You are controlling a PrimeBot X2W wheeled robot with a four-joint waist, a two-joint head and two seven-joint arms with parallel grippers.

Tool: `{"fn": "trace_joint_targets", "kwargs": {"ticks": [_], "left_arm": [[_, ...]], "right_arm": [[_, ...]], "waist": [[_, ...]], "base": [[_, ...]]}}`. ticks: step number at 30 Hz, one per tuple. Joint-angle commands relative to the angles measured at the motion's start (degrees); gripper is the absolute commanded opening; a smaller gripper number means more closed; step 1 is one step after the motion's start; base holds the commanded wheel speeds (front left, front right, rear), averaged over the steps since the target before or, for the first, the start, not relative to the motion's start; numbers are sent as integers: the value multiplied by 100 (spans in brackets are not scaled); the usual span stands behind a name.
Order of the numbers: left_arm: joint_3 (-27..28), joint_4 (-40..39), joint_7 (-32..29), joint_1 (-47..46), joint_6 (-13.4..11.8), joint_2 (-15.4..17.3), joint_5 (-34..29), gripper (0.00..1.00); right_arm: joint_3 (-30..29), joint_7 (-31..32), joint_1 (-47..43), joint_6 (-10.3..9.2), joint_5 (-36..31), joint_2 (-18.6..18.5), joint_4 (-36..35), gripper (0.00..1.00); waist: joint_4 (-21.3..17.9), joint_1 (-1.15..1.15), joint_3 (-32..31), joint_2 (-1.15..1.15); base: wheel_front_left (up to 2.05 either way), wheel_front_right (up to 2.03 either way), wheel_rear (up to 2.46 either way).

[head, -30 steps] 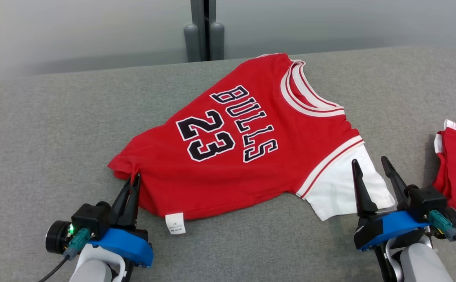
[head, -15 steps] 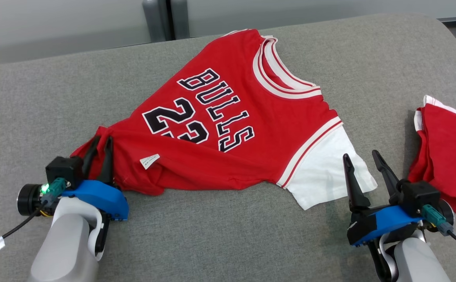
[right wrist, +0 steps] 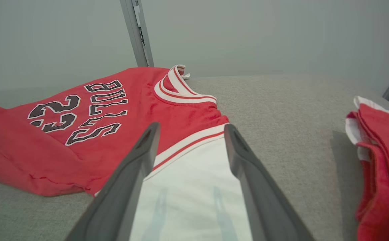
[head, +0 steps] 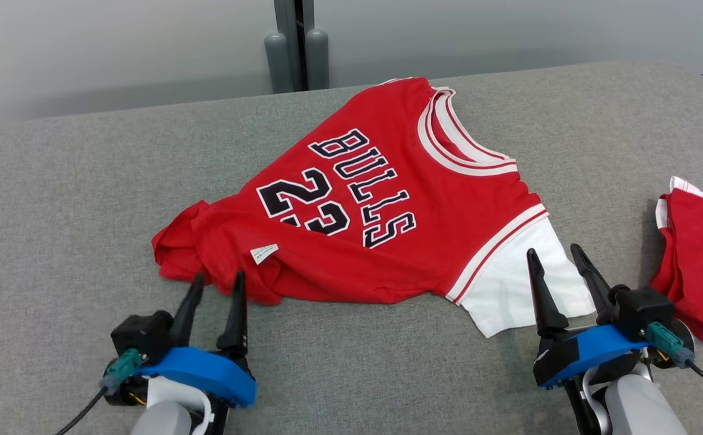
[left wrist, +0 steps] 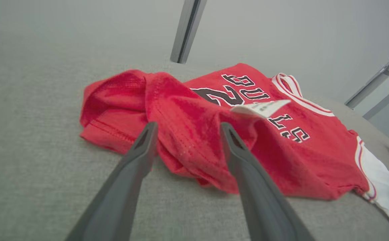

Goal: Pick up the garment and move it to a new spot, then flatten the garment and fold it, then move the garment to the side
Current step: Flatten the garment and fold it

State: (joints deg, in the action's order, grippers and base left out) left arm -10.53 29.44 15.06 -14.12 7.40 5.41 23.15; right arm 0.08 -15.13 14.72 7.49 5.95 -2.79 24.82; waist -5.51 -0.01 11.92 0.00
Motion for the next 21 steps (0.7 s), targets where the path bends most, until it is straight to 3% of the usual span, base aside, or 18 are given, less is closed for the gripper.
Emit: {"fn": "trace_joint_targets", "kwargs": {"ticks": [1, 14, 21], "left_arm": [[-220, 55, 15, 97, 10, 98, 293, 100], [-1006, 152, 15, 28, 12, 480, 1936, 100], [-1075, 27, 15, -5, 13, 576, 2283, 100]], "right_arm": [[25, -1, -33, 1, 23, -23, 21, 100], [17, -1, -101, 1, -71, -22, 10, 100], [6, -1, -108, 1, -49, -23, -14, 100]], "waist": [[1, 1, -14, 0], [-251, 1, 30, 0], [-285, 1, 67, 0]], "base": [[0, 0, 0], [0, 0, 0], [0, 0, 0]]}}
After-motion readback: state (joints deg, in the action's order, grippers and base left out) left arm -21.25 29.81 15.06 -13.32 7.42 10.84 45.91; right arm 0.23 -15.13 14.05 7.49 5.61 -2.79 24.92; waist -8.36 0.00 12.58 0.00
